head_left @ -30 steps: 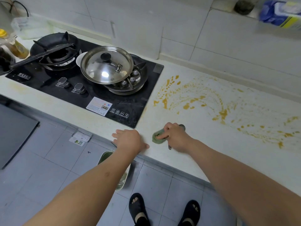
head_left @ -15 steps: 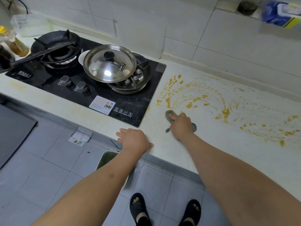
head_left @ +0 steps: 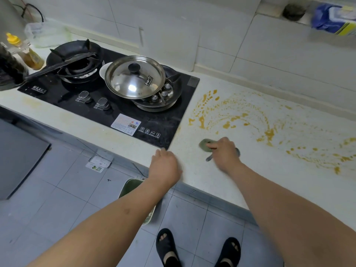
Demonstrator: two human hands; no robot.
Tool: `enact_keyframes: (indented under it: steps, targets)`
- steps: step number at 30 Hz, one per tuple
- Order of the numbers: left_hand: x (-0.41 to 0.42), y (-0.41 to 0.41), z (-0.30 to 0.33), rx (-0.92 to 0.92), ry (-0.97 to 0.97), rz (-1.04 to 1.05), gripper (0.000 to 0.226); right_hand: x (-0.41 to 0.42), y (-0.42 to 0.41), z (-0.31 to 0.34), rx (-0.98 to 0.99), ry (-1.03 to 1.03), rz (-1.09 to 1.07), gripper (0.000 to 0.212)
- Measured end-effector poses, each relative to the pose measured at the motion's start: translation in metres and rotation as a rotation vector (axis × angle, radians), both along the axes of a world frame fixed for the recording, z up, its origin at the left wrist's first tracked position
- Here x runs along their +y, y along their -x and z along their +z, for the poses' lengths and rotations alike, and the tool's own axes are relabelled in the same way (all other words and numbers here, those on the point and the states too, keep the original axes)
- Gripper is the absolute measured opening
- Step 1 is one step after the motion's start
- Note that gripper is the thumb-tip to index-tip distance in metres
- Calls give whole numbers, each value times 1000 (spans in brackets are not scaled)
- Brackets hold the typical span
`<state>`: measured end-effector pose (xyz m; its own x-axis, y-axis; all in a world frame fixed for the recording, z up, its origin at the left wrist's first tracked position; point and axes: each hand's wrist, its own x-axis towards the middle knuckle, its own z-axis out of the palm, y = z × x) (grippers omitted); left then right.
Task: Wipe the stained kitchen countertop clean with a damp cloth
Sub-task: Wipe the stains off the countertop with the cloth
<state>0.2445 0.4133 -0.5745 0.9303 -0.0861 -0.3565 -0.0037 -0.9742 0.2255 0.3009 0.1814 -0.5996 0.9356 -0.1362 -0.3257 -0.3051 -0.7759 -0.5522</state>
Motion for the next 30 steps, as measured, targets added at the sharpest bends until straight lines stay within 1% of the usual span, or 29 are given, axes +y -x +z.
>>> enact_keyframes:
  steps: [1, 2, 3, 4, 5, 6, 7, 8, 9, 12, 14, 17, 20, 23, 30]
  targets:
    - [-2, -3, 3, -21, 91, -27, 36, -7, -3, -1, -8, 26, -140, 25]
    - [-5, -7, 7, -27, 158, -47, 25, -11, -4, -4, -7, 75, -217, 29]
    - [-9, -11, 10, -32, 198, -66, 19, -12, -3, -6, 7, 137, -212, 33]
    - [-13, -17, 12, -33, 216, -81, 18, -8, -1, -7, 13, 218, -100, 36]
    - [-20, -23, 13, -28, 227, -96, 21, -7, 4, -7, 14, 266, 54, 40]
    - [-23, -29, 12, -15, 229, -101, 26, -4, 11, -8, -8, 267, 215, 44]
    - [-28, -36, 12, 2, 232, -106, 32, -9, 16, -8, -17, 228, 300, 47]
    - [-30, -43, 11, 19, 227, -110, 38, -16, 19, -8, -15, 187, 307, 48]
    - [-33, -50, 10, 33, 217, -124, 45, -30, 20, -9, -16, 163, 247, 47]
    - [-38, -66, 10, 86, 158, -177, 63, -65, 15, -7, -7, 224, 47, 48]
    - [-43, -71, 10, 128, 92, -196, 65, -77, 2, -6, 18, 240, -19, 48]
    - [-50, -71, 8, 132, -5, -228, 62, -82, -28, 0, 86, 318, -64, 48]
    - [-50, -73, 5, 111, 22, -215, 54, -82, -59, 6, 134, 394, -59, 44]
    - [-48, -72, 2, 94, 34, -206, 54, -75, -82, 12, 149, 418, -40, 39]
    - [-50, -73, -2, 102, 73, -169, 55, -24, -115, 13, 82, 275, 128, 51]
